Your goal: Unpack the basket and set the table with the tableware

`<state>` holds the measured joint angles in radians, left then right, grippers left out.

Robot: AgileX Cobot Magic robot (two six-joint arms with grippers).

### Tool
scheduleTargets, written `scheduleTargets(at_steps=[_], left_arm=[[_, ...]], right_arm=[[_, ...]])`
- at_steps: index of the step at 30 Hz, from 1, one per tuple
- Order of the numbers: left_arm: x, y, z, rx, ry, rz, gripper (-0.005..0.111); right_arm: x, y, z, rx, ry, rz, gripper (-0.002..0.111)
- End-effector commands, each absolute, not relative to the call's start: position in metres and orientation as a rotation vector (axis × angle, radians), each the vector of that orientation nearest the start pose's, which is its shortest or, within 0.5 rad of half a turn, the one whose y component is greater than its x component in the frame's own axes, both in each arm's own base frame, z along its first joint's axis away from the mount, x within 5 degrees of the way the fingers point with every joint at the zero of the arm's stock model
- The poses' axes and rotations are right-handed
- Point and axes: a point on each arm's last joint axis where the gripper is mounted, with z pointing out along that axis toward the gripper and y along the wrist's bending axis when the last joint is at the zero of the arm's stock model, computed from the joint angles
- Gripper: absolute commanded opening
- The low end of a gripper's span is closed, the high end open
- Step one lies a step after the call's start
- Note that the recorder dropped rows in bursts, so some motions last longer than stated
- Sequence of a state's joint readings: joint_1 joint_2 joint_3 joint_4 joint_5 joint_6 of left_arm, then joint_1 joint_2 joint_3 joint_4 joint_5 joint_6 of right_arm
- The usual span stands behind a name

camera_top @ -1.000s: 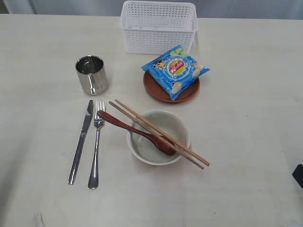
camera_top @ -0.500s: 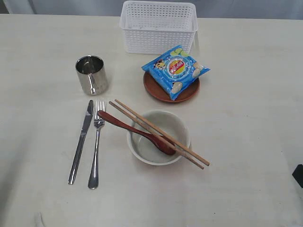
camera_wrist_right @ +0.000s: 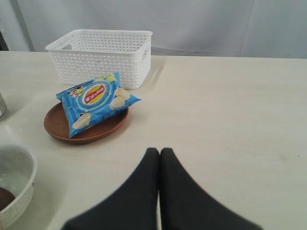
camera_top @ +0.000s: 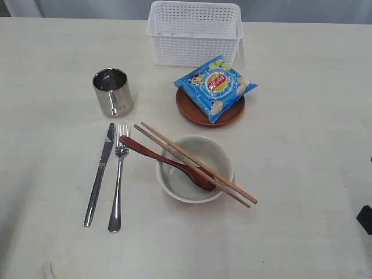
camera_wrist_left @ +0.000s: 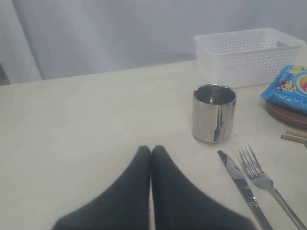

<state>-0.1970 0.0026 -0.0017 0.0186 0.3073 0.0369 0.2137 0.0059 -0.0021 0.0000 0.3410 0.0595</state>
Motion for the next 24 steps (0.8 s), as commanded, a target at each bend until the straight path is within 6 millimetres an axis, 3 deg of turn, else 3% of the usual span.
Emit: scheduleTargets(at_steps=[1,24], left_arm=[[0.0535,-0.0100,0.1861,0.219,1.770,-0.096,0.000],[0.0535,-0.0100,0.1861,0.219,1.770,-0.096,0.000]], right_arm=[[0.0519,0.0133,0.1825,-0.189,1.819,0.211,-0.001],[0.0517,0.0142,0.1825,-0.201,1.819,0.224,-0.001]])
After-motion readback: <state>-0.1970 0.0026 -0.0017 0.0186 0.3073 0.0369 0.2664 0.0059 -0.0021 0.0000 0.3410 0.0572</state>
